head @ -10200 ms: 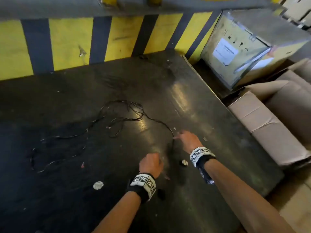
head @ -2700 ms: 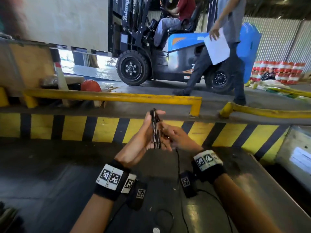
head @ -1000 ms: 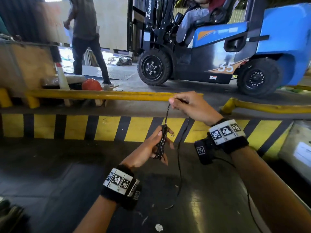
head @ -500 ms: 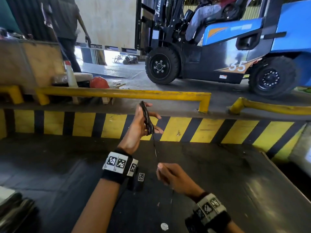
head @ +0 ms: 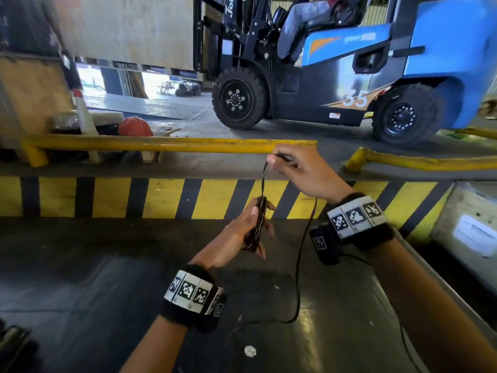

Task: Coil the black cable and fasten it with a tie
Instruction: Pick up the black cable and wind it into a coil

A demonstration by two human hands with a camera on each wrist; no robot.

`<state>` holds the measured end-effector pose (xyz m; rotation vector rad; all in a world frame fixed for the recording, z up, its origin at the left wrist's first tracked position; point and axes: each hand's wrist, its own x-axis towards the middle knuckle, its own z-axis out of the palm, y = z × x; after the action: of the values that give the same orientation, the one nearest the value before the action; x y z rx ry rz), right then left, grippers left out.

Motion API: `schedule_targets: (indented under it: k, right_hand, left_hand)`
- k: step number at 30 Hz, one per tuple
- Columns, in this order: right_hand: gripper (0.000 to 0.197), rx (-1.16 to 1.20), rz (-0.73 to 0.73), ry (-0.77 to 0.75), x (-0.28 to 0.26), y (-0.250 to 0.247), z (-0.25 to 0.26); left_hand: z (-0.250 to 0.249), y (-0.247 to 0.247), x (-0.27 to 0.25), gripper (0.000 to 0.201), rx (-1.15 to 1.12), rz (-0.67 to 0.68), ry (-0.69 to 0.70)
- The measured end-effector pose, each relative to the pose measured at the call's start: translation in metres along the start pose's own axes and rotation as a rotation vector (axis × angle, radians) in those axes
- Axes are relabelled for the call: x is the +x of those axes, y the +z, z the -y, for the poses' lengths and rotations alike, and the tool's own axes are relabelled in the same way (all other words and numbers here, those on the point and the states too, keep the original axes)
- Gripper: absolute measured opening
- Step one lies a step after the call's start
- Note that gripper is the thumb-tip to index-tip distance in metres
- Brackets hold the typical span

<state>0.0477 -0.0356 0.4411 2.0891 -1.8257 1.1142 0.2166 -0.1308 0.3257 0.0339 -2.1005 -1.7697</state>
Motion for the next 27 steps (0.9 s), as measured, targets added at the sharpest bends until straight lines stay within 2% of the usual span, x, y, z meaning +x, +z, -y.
schedule_targets:
  k: [2, 5, 7, 10, 13, 16, 20, 23, 27]
  right_hand:
    - [0.032, 0.029, 0.037, 0.068, 0.003, 0.014, -0.021]
    - [0.026, 0.227, 0.078, 0.192, -0.017, 0.048, -0.032]
    - [0.022, 0.357, 0.110, 0.209, -0.039, 0.082, -0.029]
    - [0.025, 0.449, 0.197, 0.260, -0.071, 0.134, -0.013]
    - [0.032, 0.510, 0.271, 0.264, -0.094, 0.154, 0.011]
    - [0.035, 0.454, 0.287, 0.176, -0.098, 0.137, 0.030]
    - [0.033, 0.221, 0.168, 0.057, -0.071, 0.078, 0.043]
    - [0.032, 0.138, 0.071, 0.024, -0.040, 0.035, 0.043]
    - [0.029, 0.146, 0.048, 0.044, 0.000, 0.022, 0.022]
  left_hand:
    - [-0.011, 0.009, -0.002, 0.064, -0.039, 0.009, 0.051]
    - [-0.026, 0.011, -0.008, 0.064, -0.177, 0.006, 0.136]
    - [-0.035, 0.004, -0.010, 0.063, -0.196, -0.097, 0.191]
    - [-0.045, -0.012, -0.008, 0.055, -0.143, -0.252, 0.255]
    - [-0.047, -0.032, 0.002, 0.050, -0.026, -0.362, 0.223]
    - [-0.038, -0.049, 0.006, 0.041, 0.120, -0.382, 0.170]
    - [-0.016, -0.060, -0.001, 0.047, 0.252, -0.364, 0.040]
    - [-0.001, -0.051, -0.011, 0.048, 0.162, -0.234, 0.013]
    - [0.001, -0.029, -0.014, 0.078, -0.040, -0.036, -0.025]
